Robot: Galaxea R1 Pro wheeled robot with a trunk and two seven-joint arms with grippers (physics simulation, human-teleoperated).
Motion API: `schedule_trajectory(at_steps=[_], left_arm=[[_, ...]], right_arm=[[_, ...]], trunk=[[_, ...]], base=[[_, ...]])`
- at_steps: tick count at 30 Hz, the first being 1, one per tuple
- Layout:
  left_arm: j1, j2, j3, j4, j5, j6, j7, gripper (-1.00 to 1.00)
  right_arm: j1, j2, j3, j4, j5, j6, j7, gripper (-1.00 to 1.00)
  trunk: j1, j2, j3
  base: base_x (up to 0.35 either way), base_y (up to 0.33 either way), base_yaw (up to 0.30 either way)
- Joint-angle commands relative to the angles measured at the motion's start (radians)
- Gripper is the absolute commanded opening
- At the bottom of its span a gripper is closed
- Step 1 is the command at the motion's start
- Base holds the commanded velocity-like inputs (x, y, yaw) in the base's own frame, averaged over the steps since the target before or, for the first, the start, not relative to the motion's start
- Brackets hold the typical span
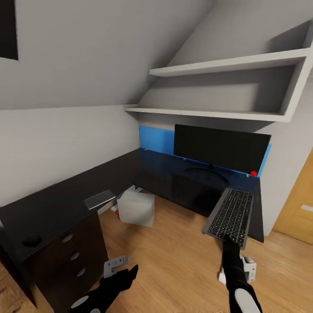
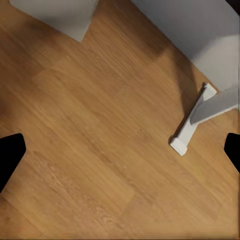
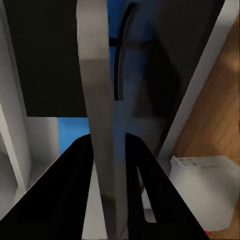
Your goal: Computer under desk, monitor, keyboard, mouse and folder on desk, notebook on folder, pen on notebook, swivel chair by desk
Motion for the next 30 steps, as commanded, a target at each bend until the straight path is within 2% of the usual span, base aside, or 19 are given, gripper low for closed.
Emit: schedule_trajectory(at_steps=[1,3,7,9,18,27,30], left_arm=[[0.0,0.0,0.0,-0.002,0.011,0.002,0.009,1.0],[0.0,0.0,0.0,-0.001,0.011,0.001,0.009,1.0],[0.0,0.0,0.0,-0.001,0.011,0.001,0.009,1.0],[0.0,0.0,0.0,-0.001,0.011,0.001,0.009,1.0],[0.0,0.0,0.0,0.0,0.01,0.0,0.009,1.0],[0.0,-0.002,-0.002,0.001,0.01,-0.001,0.011,1.0],[0.0,-0.002,-0.005,0.016,0.011,0.001,0.009,1.0]], right_arm=[[-0.001,-0.001,-0.001,-0.002,-0.011,-0.004,-0.004,-1.0],[-0.001,-0.002,-0.016,-0.002,-0.028,-0.004,-0.004,-1.0],[-0.001,-0.001,-0.062,-0.002,-0.039,-0.001,-0.005,-1.0],[-0.001,-0.001,-0.071,-0.002,-0.041,0.0,-0.005,-1.0],[-0.001,0.001,-0.092,-0.002,-0.041,-0.002,-0.003,-1.0],[-0.001,0.001,-0.124,-0.003,-0.039,-0.006,0.001,-1.0],[-0.001,0.001,-0.124,-0.003,-0.041,-0.006,0.006,-1.0]], trunk=[[0.0,-0.001,-0.001],[0.0,-0.001,-0.001],[0.0,-0.001,-0.001],[0.0,-0.001,-0.001],[0.0,-0.001,-0.001],[0.0,-0.001,-0.001],[0.0,-0.001,-0.001]], base=[[0.0,0.0,-0.276],[0.0,0.0,-0.276],[0.0,0.0,-0.276],[0.0,0.0,-0.276],[0.0,0.0,-0.276],[0.254,0.0,-0.276],[0.051,0.0,-0.108]])
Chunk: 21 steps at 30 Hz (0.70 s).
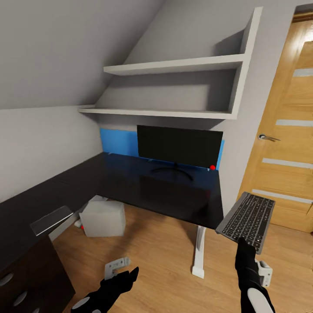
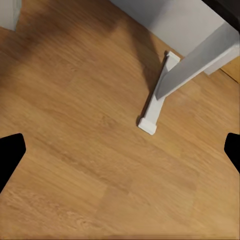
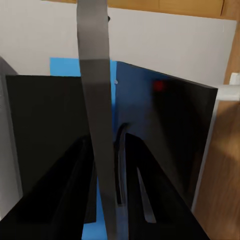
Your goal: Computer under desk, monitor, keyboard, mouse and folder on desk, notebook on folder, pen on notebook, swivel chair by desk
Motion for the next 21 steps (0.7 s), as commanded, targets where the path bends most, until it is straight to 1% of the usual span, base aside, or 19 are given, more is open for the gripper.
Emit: schedule_trajectory(at_steps=[1,8,10,13,16,17,21], left_arm=[[0.0,0.0,-0.001,0.0,0.011,0.003,0.009,1.0],[0.0,-0.001,-0.003,0.004,0.011,0.005,0.009,1.0],[0.0,-0.001,-0.004,0.007,0.011,0.006,0.008,1.0],[0.0,0.0,-0.024,0.013,0.009,0.006,0.003,1.0],[0.0,0.0,-0.025,0.011,0.009,0.005,0.003,1.0],[0.0,-0.013,-0.026,0.008,0.009,0.004,0.008,1.0],[0.0,-0.017,-0.026,0.008,0.009,0.005,0.009,1.0]], right_arm=[[-0.001,0.0,0.0,-0.001,-0.004,0.0,-0.003,-1.0],[-0.001,0.0,0.002,-0.002,-0.004,0.006,0.021,-1.0],[-0.001,0.001,0.002,-0.002,-0.005,0.006,0.024,-1.0],[-0.001,0.005,0.004,-0.002,-0.004,0.0,0.028,-1.0],[-0.001,0.004,0.004,-0.002,-0.005,0.0,0.028,-1.0],[-0.001,0.004,0.004,-0.002,-0.005,0.001,0.028,-1.0],[-0.001,0.004,0.009,-0.004,-0.007,0.006,0.028,-1.0]], trunk=[[0.0,-0.001,-0.001],[0.0,-0.001,-0.001],[0.0,-0.001,-0.001],[0.0,-0.001,-0.001],[0.0,-0.001,-0.001],[0.004,-0.008,-0.004],[0.019,-0.036,-0.017]], base=[[0.023,0.012,-0.049],[0.015,0.147,-0.014],[0.009,0.056,-0.002],[0.002,0.013,0.0],[0.0,0.002,0.0],[0.0,0.0,0.0],[0.0,0.0,0.0]])
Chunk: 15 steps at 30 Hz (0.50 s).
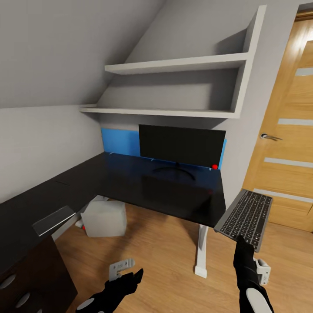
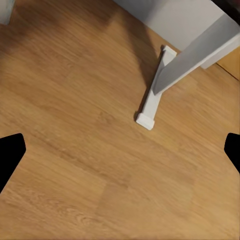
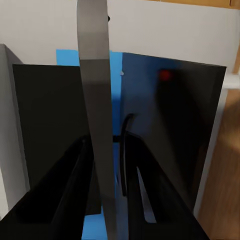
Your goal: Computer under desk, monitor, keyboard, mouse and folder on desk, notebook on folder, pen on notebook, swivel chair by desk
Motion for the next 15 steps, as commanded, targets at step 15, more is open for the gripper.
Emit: schedule_trajectory(at_steps=[15], left_arm=[[0.0,-0.001,-0.001,-0.001,0.011,0.001,0.014,1.0]], right_arm=[[-0.001,0.003,0.079,0.001,-0.003,-0.002,0.105,-1.0]], trunk=[[0.058,-0.106,-0.048]], base=[[0.0,0.0,0.0]])
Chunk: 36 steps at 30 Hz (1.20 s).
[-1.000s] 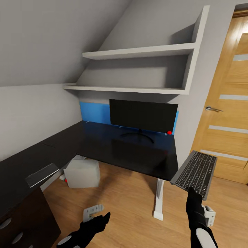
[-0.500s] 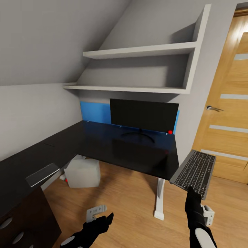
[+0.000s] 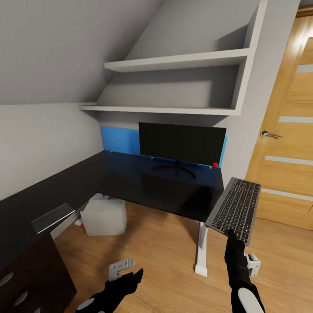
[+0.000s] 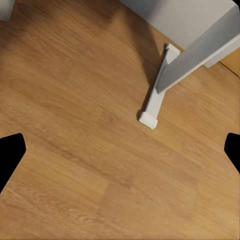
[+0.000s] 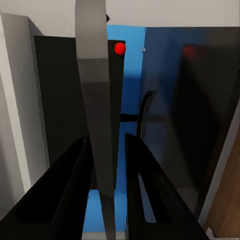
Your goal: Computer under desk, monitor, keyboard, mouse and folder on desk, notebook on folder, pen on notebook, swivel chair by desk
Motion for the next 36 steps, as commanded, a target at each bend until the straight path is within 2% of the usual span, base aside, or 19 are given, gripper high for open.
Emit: schedule_trajectory(at_steps=[1,10,18,36], left_arm=[[0.0,0.0,-0.001,-0.002,0.011,0.002,0.009,1.0],[0.0,0.0,-0.002,0.0,0.011,0.002,0.011,1.0],[0.0,0.0,-0.014,0.0,0.009,0.001,0.011,1.0],[0.0,0.0,-0.016,0.0,0.01,0.001,0.011,1.0]], right_arm=[[-0.001,0.0,0.002,-0.001,-0.008,-0.006,0.002,-1.0],[-0.001,0.001,0.004,-0.001,-0.009,-0.005,0.012,-1.0],[-0.001,0.003,0.033,0.0,-0.009,-0.006,0.012,-1.0],[-0.001,0.001,0.033,0.0,-0.009,-0.007,0.01,-1.0]], trunk=[[0.004,-0.008,-0.004],[0.039,-0.071,-0.032],[0.069,-0.127,-0.057],[0.138,-0.253,-0.114]], base=[[0.0,0.0,0.0],[0.0,0.0,0.0],[0.0,0.0,0.0],[0.0,0.0,0.0]])
